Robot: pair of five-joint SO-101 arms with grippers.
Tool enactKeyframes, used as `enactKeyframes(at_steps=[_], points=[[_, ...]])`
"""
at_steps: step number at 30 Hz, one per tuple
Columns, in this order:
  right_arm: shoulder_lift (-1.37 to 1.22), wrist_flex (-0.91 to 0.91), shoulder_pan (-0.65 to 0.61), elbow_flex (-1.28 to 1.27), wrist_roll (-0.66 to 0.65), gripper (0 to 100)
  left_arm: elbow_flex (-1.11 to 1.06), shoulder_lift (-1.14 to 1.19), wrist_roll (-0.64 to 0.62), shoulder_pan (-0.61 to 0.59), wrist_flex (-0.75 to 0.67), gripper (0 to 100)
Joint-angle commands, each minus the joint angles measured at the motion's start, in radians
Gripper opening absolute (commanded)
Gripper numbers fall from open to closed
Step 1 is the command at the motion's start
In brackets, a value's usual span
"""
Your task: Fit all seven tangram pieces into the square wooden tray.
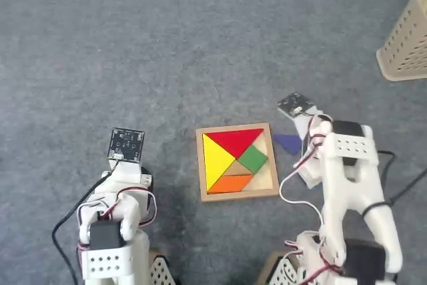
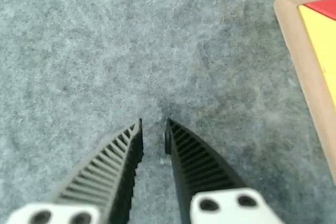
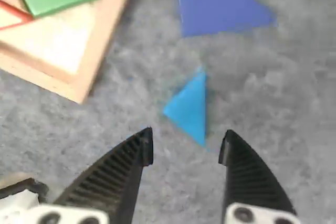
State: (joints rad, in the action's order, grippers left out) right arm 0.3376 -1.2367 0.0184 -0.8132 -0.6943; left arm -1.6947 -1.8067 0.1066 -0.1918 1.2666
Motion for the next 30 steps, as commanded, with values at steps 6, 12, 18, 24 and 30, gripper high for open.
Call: enactKeyframes(at_steps=[6,12,18,24,30], points=[[-0.226,0.096,-0.053,0.098,-0.008,21.0,0.010,-0.021,-0.008,0.003,0.000,7],[-0.346,0.131,0.024,0.175,-0.008,21.0,0.010,-0.021,-0.008,0.003,0.000,7],[-0.409,0.131,0.033,0.218,-0.006,16.7,0.010,-0.021,-0.008,0.002,0.000,7],[-0.410,0.122,0.035,0.276,0.071,0.8,0.010,-0.021,-0.008,0.002,0.000,7],[-0.409,0.036,0.021,0.451,0.210,0.6,0.010,-0.021,-0.008,0.002,0.000,7]])
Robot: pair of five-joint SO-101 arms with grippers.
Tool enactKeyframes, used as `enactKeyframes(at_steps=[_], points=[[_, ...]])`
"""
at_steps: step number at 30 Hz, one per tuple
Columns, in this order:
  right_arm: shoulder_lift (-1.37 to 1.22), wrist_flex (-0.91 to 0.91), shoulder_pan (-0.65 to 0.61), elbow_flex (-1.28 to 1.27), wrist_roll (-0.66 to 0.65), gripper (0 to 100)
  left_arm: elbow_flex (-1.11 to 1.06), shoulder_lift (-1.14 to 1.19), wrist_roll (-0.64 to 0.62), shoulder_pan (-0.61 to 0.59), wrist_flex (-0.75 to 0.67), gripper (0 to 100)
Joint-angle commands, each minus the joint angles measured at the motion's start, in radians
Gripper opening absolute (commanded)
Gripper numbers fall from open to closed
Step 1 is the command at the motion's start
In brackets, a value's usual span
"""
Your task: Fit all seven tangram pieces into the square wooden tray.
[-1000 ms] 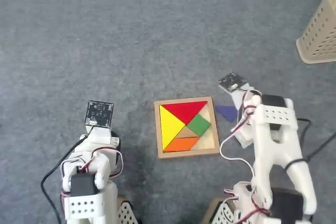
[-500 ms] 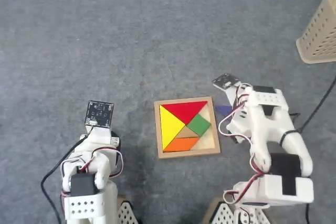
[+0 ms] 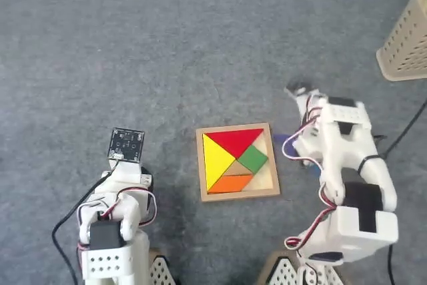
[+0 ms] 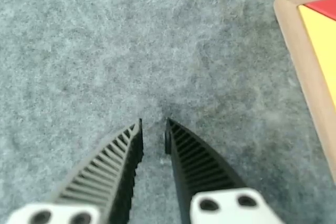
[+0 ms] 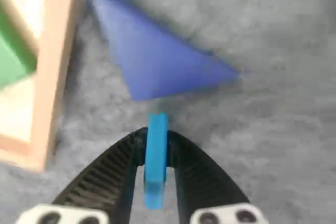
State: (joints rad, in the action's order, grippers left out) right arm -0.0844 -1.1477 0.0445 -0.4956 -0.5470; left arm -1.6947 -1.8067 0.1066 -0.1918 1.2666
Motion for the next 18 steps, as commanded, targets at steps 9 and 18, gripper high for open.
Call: enactKeyframes(at_steps=[9,18], points=[[0.002,-0.206,-0.147,0.448,0.230,0.6,0.010,-0.021,-0.008,0.002,0.000,7],[-0.148,-0.131,-0.331,0.473,0.502,0.6,0.010,-0.021,-0.008,0.002,0.000,7]])
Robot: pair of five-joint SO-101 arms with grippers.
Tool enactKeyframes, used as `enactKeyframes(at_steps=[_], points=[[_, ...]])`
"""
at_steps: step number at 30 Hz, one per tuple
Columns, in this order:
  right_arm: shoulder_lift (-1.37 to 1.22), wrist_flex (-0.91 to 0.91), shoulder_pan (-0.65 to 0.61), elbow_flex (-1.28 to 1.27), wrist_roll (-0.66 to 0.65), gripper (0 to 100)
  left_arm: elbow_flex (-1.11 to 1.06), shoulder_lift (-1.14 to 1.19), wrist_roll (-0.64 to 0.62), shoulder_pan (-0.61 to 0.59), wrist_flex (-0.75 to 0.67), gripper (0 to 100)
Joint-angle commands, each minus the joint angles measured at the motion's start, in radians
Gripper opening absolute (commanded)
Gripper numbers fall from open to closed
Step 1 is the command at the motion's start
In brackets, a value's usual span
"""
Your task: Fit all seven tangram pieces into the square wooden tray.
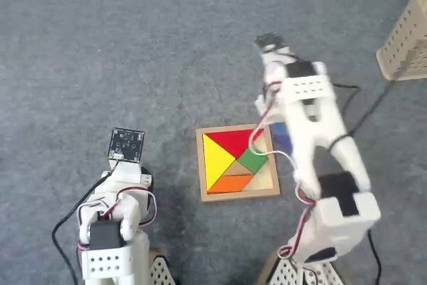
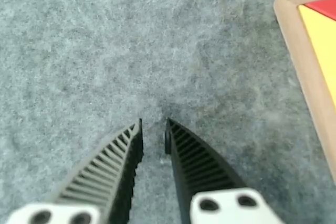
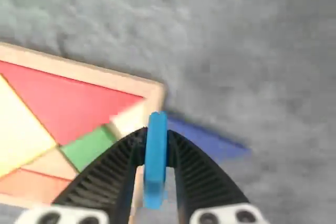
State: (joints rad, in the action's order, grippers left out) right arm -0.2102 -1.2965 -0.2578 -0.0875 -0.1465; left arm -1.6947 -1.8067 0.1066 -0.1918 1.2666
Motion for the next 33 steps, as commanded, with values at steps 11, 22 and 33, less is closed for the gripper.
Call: enactKeyframes(at_steps=[11,22,33], points=[[-0.056,0.058,-0.033,0.025,0.229,0.6,0.010,-0.021,-0.008,0.002,0.000,7],[0.263,0.340,-0.038,-0.336,0.226,0.6,0.010,-0.021,-0.008,0.002,0.000,7],[0.173,0.344,-0.074,-0.339,0.226,0.8,0.010,-0.021,-0.008,0.002,0.000,7]])
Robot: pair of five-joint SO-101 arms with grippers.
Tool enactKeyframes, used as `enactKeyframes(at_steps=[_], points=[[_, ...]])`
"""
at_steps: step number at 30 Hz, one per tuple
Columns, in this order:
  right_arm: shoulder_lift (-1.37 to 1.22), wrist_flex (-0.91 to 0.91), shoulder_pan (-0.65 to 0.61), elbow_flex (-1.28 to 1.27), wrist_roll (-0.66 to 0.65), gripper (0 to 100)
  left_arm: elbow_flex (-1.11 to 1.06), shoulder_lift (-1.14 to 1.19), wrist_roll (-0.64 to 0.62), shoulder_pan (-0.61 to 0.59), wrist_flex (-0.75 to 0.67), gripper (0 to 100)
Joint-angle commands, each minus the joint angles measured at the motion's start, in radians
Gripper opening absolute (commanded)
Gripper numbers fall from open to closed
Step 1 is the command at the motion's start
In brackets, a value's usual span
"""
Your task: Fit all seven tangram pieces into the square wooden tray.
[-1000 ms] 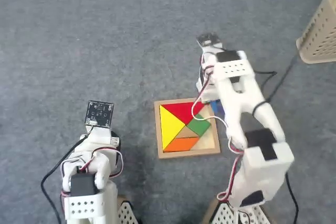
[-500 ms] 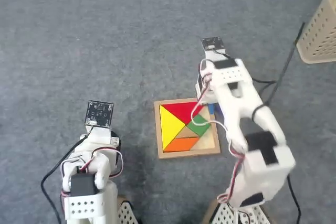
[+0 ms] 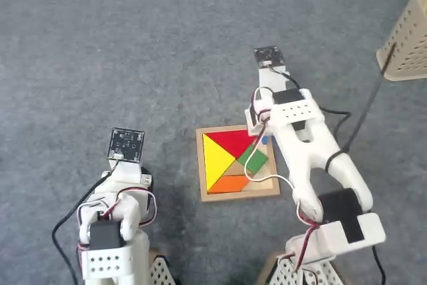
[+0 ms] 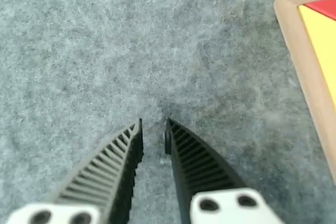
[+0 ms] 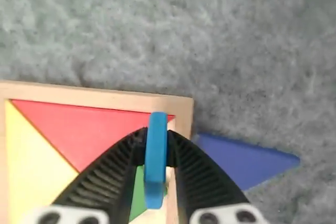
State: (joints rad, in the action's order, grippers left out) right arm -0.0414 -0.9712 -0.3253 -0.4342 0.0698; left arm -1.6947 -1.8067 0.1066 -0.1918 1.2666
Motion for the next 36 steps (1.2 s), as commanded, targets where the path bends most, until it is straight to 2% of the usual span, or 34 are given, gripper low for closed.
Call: enactKeyframes(at_steps=[1,26,32,36], points=[[-0.002,0.019,-0.005,0.009,0.006,0.9,0.010,-0.021,-0.008,0.002,0.000,7],[-0.018,-0.012,-0.002,0.012,-0.041,1.1,0.010,-0.021,-0.008,0.002,0.000,7],[-0.018,-0.012,-0.002,0.011,-0.043,11.7,0.010,-0.021,-0.008,0.002,0.000,7],[-0.018,-0.012,-0.002,0.009,-0.043,10.2,0.010,-0.021,-0.008,0.002,0.000,7]])
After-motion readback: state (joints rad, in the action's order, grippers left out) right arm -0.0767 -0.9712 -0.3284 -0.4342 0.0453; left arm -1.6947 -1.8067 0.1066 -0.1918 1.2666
